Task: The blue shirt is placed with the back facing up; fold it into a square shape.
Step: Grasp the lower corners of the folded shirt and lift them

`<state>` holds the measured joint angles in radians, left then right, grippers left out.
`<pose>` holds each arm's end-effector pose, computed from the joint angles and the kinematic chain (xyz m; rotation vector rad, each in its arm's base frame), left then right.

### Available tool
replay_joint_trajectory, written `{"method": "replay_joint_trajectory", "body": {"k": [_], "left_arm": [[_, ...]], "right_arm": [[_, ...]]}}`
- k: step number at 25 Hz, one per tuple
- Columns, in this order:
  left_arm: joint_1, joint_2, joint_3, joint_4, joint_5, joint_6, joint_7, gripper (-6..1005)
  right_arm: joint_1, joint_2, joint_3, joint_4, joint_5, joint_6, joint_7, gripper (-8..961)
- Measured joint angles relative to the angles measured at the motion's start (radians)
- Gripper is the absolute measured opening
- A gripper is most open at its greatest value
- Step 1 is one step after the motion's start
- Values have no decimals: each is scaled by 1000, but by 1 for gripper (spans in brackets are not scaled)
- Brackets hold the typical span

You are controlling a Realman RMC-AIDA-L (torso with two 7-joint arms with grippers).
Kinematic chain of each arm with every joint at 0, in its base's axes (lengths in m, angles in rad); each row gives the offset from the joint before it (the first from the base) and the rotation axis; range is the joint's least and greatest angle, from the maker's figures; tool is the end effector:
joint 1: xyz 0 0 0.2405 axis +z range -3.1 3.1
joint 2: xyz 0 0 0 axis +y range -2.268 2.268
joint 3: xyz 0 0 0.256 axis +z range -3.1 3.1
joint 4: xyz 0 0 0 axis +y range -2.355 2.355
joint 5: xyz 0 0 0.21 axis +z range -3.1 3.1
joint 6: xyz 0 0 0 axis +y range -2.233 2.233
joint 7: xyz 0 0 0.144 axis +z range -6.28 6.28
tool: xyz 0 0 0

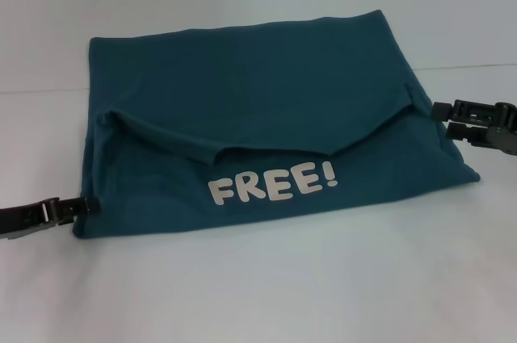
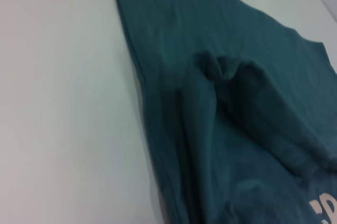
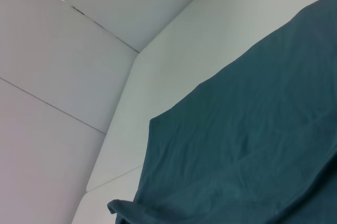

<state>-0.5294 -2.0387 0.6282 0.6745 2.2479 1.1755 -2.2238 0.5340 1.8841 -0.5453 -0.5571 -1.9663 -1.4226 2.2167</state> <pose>-0.3328 0.3604 0.0265 -2.0254 -1.6525 -0.4520 0.3160 0.3630 0.0889 -2.0421 1.7088 0.8855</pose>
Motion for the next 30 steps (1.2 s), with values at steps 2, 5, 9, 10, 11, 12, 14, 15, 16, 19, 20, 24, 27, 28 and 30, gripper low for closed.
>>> {"method": "replay_joint_trajectory", "body": {"k": [2, 5, 9, 10, 11, 12, 14, 15, 16, 19, 20, 24, 27, 28, 30], "left_arm": [[0, -4, 1, 1, 3, 0, 1, 649], [-1, -6, 1, 0, 5, 2, 2, 650], [-3, -11, 10, -1, 6, 4, 7, 651], [-4, -14, 12, -1, 6, 4, 6, 651], [-5, -16, 14, -1, 6, 5, 6, 651], [-5, -18, 16, -1, 6, 6, 7, 645], [-7, -22, 22, -1, 6, 6, 7, 633], [-9, -23, 27, -1, 6, 6, 7, 627], [-11, -23, 31, -2, 6, 6, 7, 621], [-16, -24, 40, -3, 6, 5, 2, 604], [-18, -25, 41, -3, 6, 4, -1, 598], [-21, -26, 50, 2, 15, -8, -38, 574], [-22, -25, 53, 11, 22, -9, -53, 524], [-22, -24, 53, 13, 24, -9, -57, 502], [-23, -25, 53, 17, 28, -8, -62, 458]], "right_arm": [[-1, 0, 0, 0, 1, 0, 1, 797], [-3, 0, 1, 1, 3, 0, 1, 797], [-5, 0, 1, 4, 4, 1, 0, 797], [-6, 0, 1, 5, 4, 2, 0, 797], [-6, 0, 1, 6, 4, 3, 0, 797], [-6, 0, 1, 6, 4, 4, 0, 797], [-6, 1, 1, 6, 4, 4, 0, 797], [-6, 1, 1, 6, 4, 4, 0, 797], [-6, 1, 1, 6, 4, 4, 0, 797], [-6, 1, 1, 6, 4, 4, 0, 796], [-6, 1, 1, 6, 4, 4, 0, 796], [-6, 1, 1, 6, 4, 4, 0, 796], [-6, 1, 1, 7, 4, 4, 0, 796], [-6, 1, 1, 7, 4, 4, 0, 796], [-5, 1, 1, 7, 4, 4, 0, 795]]}}
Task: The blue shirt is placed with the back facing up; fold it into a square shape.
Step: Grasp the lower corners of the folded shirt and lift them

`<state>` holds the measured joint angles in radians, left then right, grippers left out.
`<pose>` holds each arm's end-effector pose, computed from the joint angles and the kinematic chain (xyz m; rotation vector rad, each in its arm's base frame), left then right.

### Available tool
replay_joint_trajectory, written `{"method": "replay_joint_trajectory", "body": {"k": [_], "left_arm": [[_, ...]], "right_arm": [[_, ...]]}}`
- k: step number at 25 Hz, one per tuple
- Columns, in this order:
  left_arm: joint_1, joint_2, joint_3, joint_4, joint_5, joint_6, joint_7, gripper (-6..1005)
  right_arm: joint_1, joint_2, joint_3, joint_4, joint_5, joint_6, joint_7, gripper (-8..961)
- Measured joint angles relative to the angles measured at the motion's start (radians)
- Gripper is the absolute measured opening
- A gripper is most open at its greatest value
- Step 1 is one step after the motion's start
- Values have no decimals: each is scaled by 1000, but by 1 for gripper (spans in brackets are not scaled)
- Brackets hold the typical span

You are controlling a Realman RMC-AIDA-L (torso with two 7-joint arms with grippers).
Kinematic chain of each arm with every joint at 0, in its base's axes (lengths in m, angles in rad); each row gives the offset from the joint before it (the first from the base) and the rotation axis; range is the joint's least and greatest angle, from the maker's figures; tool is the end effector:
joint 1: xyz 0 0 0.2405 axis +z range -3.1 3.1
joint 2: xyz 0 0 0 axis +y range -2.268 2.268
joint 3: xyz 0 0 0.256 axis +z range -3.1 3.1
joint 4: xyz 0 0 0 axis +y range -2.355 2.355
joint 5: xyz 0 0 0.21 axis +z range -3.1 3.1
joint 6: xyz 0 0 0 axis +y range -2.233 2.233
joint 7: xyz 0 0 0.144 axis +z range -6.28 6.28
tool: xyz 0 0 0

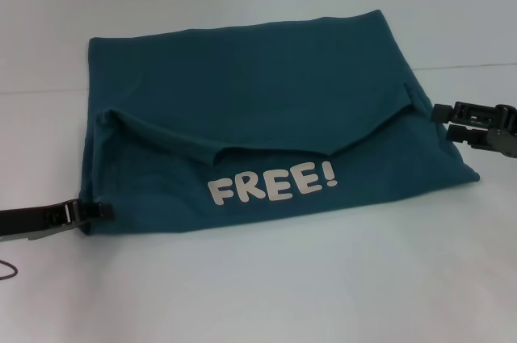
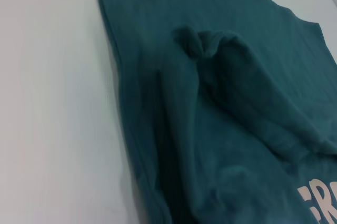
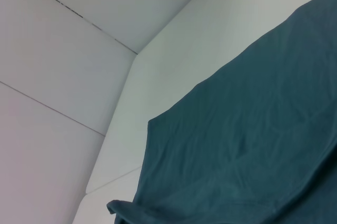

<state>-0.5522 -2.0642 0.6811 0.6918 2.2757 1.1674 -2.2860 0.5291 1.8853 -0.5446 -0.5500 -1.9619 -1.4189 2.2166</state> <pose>-0.3184 0.3651 0.0113 -2.0596 -1.6767 -0.4098 0.3182 0.3614 0.0875 -2.0301 1.7204 0.8919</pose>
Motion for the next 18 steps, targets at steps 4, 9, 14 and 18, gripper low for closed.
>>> {"method": "replay_joint_trajectory", "body": {"k": [4, 9, 14, 18], "left_arm": [[0, 0, 0, 2, 2, 14, -3, 369], [-5, 12, -12, 3, -2, 57, -30, 208], [-36, 37, -74, 5, -8, 160, -79, 89], [-64, 58, -97, 0, -8, 216, -152, 49]], "right_arm": [[2, 0, 0, -3, -3, -2, 1, 795], [7, -15, -10, -6, -54, -2, 16, 794], [37, -51, -11, -26, -174, -15, 62, 794], [55, -62, -11, -113, -272, -13, 118, 793]]}}
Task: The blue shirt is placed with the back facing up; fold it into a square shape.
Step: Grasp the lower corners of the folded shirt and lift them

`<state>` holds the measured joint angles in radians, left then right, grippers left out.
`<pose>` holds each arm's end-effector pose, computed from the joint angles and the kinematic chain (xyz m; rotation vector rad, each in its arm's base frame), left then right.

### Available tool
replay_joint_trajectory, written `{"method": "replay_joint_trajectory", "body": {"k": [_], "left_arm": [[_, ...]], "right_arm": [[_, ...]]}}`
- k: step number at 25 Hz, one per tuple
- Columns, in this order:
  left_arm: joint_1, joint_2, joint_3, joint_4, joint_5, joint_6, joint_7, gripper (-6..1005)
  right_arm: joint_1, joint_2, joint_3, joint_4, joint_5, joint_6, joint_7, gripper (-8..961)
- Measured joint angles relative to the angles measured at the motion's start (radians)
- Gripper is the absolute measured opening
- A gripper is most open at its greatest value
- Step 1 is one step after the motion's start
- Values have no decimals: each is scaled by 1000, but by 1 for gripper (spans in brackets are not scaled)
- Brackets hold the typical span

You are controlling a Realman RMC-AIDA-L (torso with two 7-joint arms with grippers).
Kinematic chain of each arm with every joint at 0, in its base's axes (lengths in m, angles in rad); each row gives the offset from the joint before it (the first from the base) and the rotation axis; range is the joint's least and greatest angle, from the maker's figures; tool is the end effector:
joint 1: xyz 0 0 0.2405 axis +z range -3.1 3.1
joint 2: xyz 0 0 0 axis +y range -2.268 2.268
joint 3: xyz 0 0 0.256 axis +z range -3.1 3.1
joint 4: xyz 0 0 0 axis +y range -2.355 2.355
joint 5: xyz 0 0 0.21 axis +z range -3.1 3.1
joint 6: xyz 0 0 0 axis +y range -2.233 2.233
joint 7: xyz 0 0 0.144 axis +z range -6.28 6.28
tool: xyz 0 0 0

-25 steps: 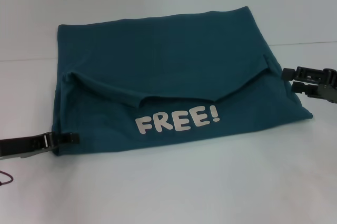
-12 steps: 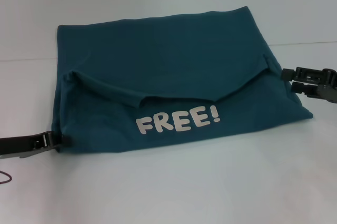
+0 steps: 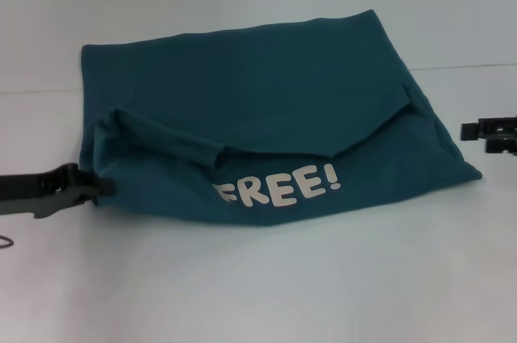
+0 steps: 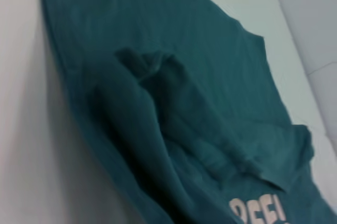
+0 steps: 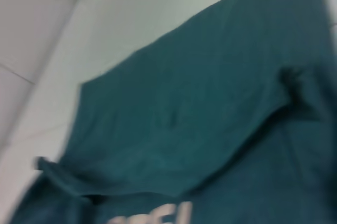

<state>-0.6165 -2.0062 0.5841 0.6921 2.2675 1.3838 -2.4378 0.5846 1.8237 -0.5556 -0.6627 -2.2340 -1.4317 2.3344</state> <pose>-0.2916 0.3725 0.0384 -2.0830 -1.8676 -0.5548 0.3234 0.3742 0.1196 -2.0671 1.6901 0.5073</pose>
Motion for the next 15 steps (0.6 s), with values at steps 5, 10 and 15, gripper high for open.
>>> {"method": "replay_joint_trajectory", "body": {"k": [5, 10, 15], "left_arm": [[-20, 11, -1, 0, 0, 10, -57, 49], [-29, 15, -2, -2, 0, -1, -77, 48], [-31, 17, -3, -3, -1, -4, -80, 48]], "right_arm": [[43, 0, -1, -79, -191, 29, 73, 793], [83, 19, -19, -78, -289, 87, 38, 792], [99, 50, -84, -73, -315, 167, 25, 792]]}}
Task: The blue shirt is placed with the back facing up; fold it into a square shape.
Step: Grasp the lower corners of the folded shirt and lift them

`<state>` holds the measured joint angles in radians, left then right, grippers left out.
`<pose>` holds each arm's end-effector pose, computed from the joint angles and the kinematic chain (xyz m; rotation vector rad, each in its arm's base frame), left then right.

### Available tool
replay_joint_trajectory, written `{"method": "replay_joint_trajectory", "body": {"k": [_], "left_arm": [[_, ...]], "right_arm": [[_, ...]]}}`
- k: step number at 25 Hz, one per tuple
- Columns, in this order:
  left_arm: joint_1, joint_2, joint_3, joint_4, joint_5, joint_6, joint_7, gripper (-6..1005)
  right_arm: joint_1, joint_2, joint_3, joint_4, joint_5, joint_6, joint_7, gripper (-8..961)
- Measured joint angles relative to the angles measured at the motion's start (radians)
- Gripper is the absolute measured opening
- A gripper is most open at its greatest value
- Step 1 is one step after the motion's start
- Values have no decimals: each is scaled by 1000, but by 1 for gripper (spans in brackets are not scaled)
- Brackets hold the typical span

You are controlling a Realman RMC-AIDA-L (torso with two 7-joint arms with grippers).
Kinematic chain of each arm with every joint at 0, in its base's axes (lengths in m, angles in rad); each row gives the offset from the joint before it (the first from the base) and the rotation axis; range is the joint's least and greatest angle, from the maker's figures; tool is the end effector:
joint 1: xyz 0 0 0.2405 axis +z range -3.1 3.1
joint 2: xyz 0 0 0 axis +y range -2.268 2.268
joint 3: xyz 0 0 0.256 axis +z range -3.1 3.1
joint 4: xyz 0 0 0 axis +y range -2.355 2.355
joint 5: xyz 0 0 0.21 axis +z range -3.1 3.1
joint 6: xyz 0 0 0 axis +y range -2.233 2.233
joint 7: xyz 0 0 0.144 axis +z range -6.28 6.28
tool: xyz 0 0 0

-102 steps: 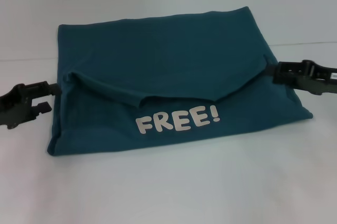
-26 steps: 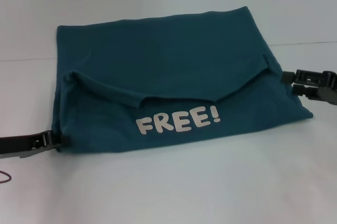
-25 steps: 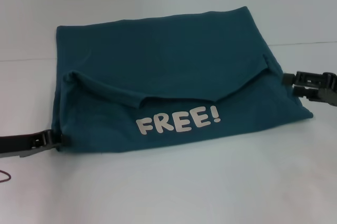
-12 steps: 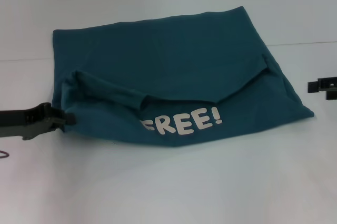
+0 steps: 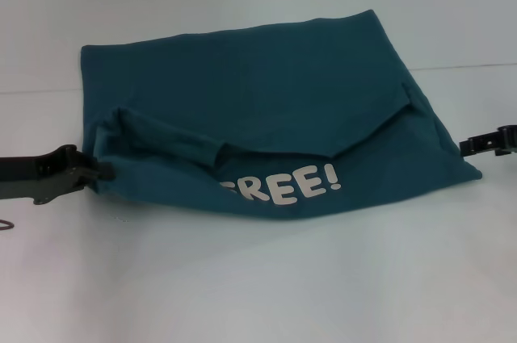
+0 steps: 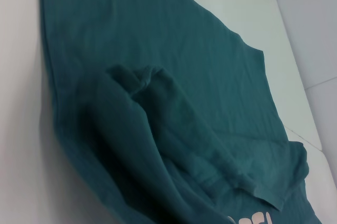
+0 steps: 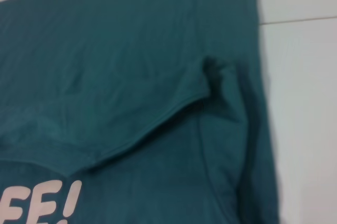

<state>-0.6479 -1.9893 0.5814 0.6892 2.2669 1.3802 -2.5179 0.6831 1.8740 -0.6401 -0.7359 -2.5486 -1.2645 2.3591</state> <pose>-0.2830 0.3836 0.0460 -2.0363 -1.9175 -0.5781 0.3193 0.4052 0.1070 -2.0636 1.4781 0.0711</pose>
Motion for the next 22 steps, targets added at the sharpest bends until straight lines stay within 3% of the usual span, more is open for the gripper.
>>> {"method": "replay_joint_trajectory", "body": {"k": [3, 9, 22], "left_arm": [[0, -2, 0, -1, 0, -2, -1, 48], [-1, -8, 0, -3, -4, -3, -1, 48], [-1, -15, 0, -5, -12, -3, -2, 48]], "right_arm": [[16, 17, -29, 30, -7, 42, 10, 792], [39, 29, -70, 94, -11, 109, 23, 791], [30, 33, -118, 93, -13, 162, 31, 791]]}}
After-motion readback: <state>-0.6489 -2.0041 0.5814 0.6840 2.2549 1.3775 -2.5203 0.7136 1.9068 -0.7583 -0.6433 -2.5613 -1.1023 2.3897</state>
